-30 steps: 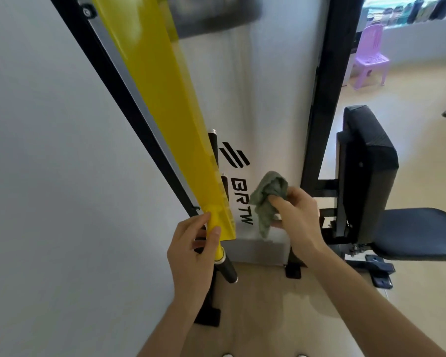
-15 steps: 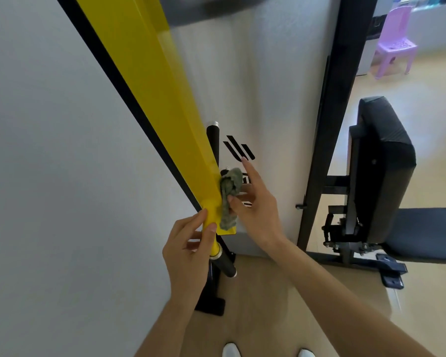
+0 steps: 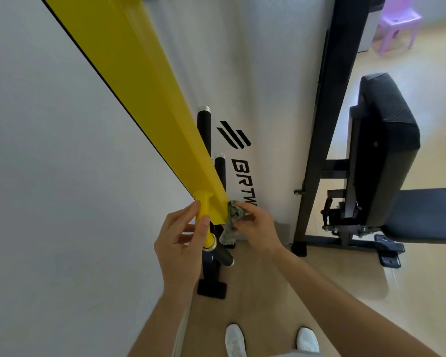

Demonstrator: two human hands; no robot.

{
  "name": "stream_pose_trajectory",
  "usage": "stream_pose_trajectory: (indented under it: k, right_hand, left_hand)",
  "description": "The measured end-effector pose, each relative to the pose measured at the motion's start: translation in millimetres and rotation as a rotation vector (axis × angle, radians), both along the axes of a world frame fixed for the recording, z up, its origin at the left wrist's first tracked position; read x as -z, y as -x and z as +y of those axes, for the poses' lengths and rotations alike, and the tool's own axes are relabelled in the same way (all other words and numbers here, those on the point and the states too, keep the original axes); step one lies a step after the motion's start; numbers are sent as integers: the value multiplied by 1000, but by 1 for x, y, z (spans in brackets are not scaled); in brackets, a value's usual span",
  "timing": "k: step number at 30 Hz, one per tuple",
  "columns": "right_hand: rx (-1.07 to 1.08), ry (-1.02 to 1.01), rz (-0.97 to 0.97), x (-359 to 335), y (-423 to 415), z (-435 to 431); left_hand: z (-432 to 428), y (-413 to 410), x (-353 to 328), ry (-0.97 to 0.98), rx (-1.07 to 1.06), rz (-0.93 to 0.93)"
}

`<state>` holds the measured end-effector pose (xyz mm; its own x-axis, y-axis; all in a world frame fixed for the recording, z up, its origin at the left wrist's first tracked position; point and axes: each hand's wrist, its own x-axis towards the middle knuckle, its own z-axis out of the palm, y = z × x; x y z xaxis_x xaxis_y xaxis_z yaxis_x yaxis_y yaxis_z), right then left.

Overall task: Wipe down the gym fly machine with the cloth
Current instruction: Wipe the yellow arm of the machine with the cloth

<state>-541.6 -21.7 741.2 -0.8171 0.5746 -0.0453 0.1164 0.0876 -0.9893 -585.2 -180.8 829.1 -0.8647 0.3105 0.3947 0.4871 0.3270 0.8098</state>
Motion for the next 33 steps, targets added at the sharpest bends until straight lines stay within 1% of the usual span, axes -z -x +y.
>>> stream_pose_trajectory:
  k: [2, 3, 5, 10, 12, 15, 20, 22, 25, 28, 31, 33]
  right_hand:
    - [5, 77, 20, -6, 2, 2]
    - [6, 80, 35, -11, 4, 4]
    - [5, 73, 88, -25, 8, 7]
    - [-4, 10, 328, -68, 18, 13]
    - [-15, -24, 352, -70, 22, 15]
    - [-15, -62, 231, -52, 24, 18]
    - [-18, 83, 8, -7, 16, 8]
    - [-18, 109, -25, 1, 10, 2]
    - [-25, 120, -5, -1, 1, -7]
    - [-40, 186, 94, -20, -14, -8]
    - [-55, 166, 274, -49, -34, -5]
    - [-72, 142, 339, -68, -46, -3]
  left_hand:
    - [0, 0, 0, 3, 5, 0]
    - [-1, -1, 0, 3, 10, 1]
    - [-1, -1, 0, 0, 19, 0]
    - [-1, 0, 0, -8, 22, -5]
    - [0, 0, -1, -21, 20, -16]
    - [0, 0, 0, -28, 23, -22]
    - [-2, 2, 1, -41, 28, -25]
    - [-2, 3, 1, -38, 29, -26]
    - [-4, 4, 1, -41, 40, -35]
    - [-4, 4, 0, -42, 49, -57]
    - [-4, 6, -6, -27, 80, -92]
    - [-6, 9, -15, -34, 125, -134]
